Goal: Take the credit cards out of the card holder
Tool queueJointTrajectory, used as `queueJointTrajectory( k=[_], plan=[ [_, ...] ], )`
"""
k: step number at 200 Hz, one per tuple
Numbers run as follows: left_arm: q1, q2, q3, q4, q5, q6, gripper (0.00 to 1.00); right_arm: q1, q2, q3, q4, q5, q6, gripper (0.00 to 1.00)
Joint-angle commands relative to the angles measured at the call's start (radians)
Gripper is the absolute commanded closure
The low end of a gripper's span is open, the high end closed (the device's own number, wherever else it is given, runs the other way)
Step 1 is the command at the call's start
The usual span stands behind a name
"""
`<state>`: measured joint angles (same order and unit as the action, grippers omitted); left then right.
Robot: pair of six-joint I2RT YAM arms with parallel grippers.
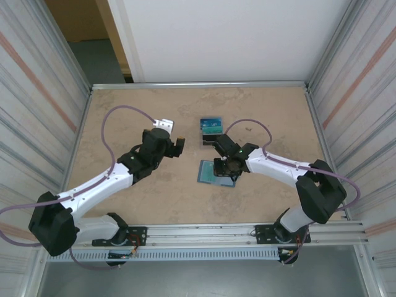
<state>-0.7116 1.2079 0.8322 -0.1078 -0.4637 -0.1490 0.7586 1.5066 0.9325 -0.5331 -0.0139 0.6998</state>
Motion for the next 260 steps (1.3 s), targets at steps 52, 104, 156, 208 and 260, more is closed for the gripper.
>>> queueJointTrajectory(
  k=[52,104,156,208,260],
  plan=[
    [-0.023,0.021,0.033,0.007,-0.059,0.026,0.01,-0.022,-0.100,-0.074,-0.117,0.142,0.041,0.76],
    [-0.023,0.033,0.020,0.026,-0.073,0.039,0.01,-0.028,-0.142,-0.077,-0.195,0.206,0.051,0.76],
    [-0.016,0.054,-0.003,0.039,-0.062,0.030,0.01,-0.012,-0.155,-0.040,-0.084,0.096,0.062,0.77],
    [0.014,0.039,-0.034,0.038,-0.034,-0.006,0.01,-0.011,0.027,0.027,0.070,-0.024,0.085,0.67],
    [0.050,0.007,-0.051,0.038,0.002,-0.019,0.01,-0.016,0.172,0.093,0.076,-0.035,0.063,0.59]
  ],
)
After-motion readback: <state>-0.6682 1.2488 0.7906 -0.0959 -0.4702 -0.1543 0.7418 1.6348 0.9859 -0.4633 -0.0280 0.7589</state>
